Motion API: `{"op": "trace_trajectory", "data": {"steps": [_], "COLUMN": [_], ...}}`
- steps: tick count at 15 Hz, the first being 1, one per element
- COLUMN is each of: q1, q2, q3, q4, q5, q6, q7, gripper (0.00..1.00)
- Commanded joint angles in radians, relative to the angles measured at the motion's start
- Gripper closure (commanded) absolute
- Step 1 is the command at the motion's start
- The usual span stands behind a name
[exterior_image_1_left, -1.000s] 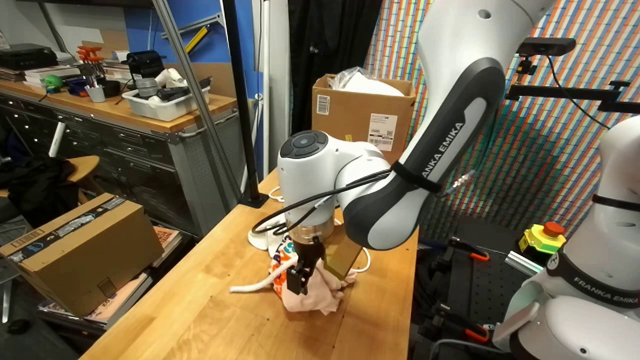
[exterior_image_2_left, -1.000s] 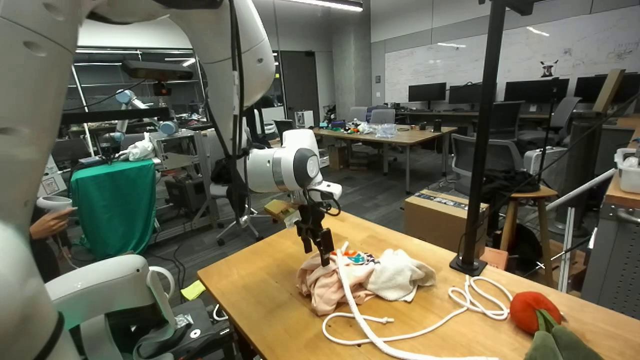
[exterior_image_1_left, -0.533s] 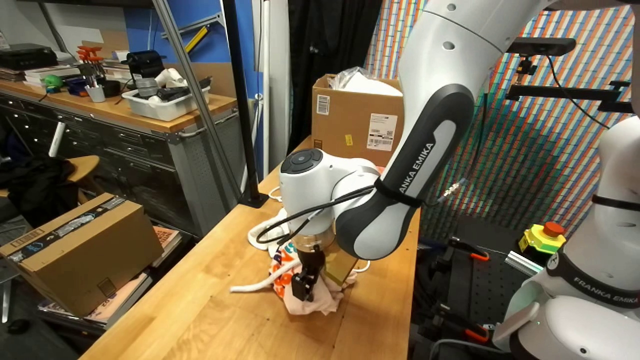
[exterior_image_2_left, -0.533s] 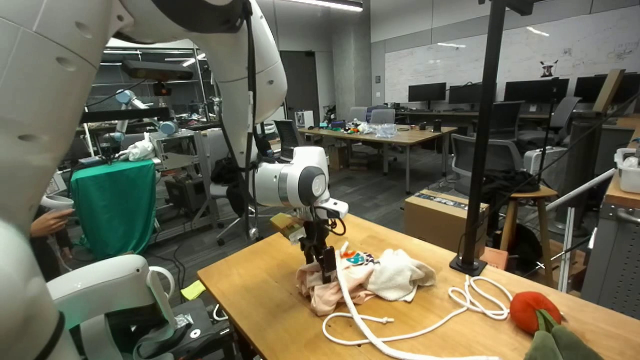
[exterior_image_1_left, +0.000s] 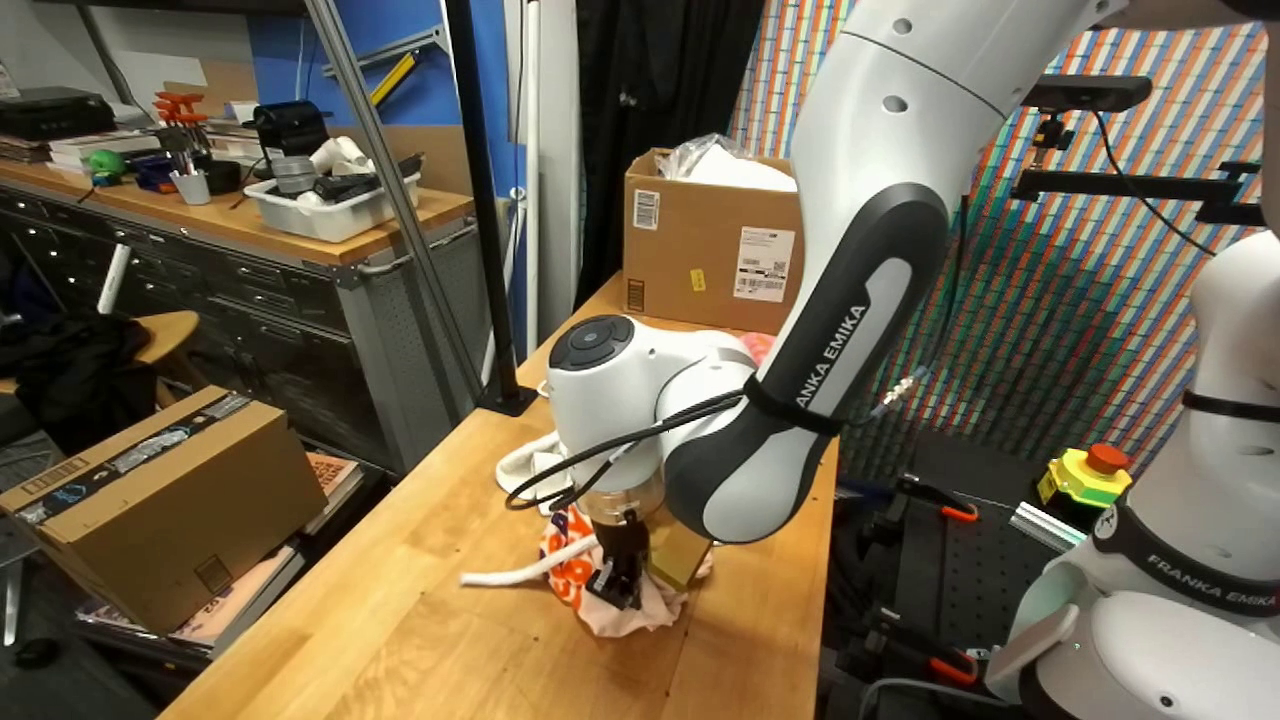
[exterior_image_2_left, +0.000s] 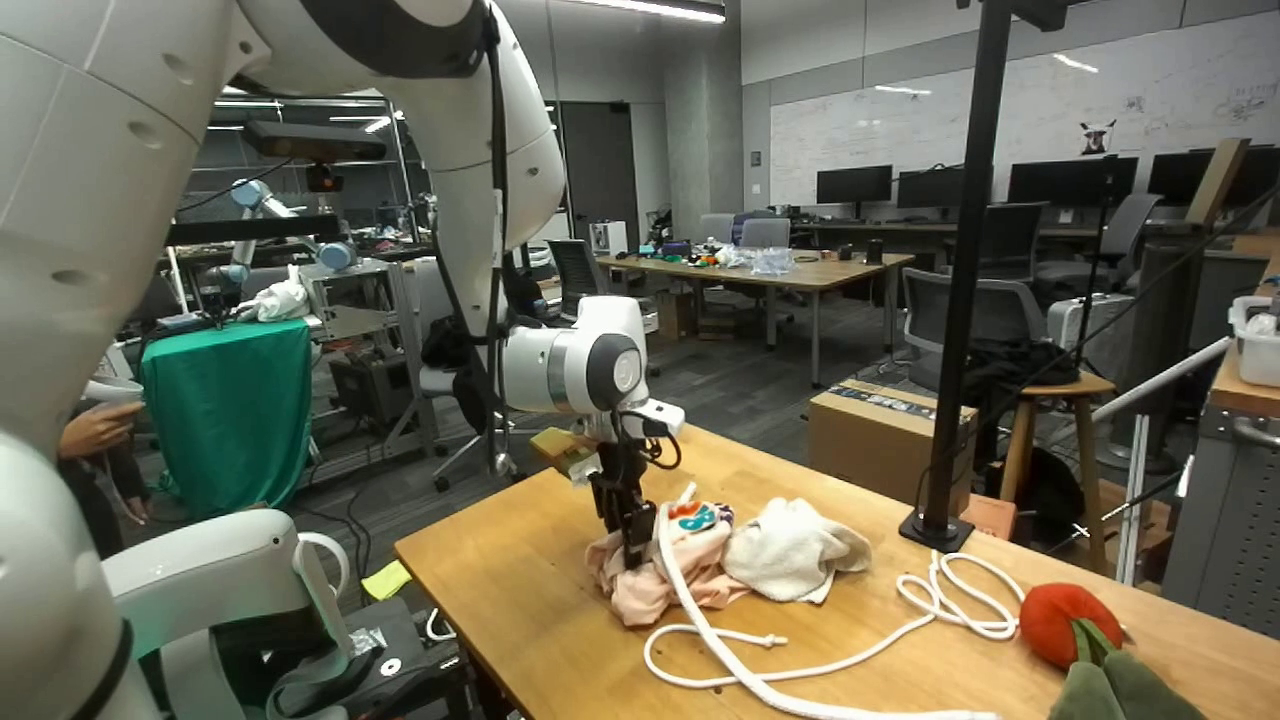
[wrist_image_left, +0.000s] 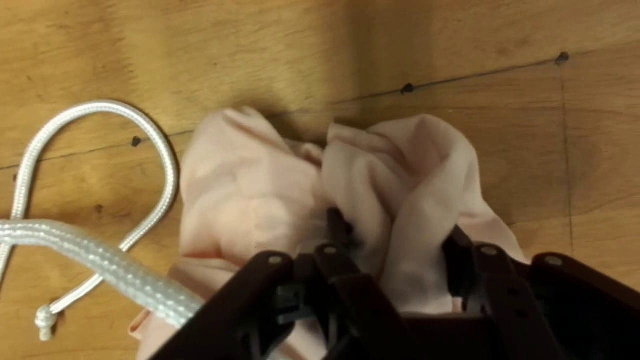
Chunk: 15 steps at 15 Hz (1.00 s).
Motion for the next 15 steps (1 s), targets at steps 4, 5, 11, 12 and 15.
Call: {"op": "trace_trajectory", "data": {"steps": [4, 5, 11, 12, 15], "q1": [0.008, 0.007, -0.018, -0.021, -0.044], "q2": [-0.076, -0.099, -0.289, -0.329, -0.431], "q3": [0.011, 0.015, 0.043, 0.046, 0.066], "q4": [-0.009, -0.015, -0.058, -0.064, -0.071], "q5": [0.054, 0.059, 0.138, 0.144, 0.179], "q6": [-0.080, -0.090, -0.187, -0.220, -0.322], "q7": [-0.080, -0.087, -0.163, -0.171, -0.215], "gripper": [0.94, 0.91, 0.91, 0.92, 0.91]}}
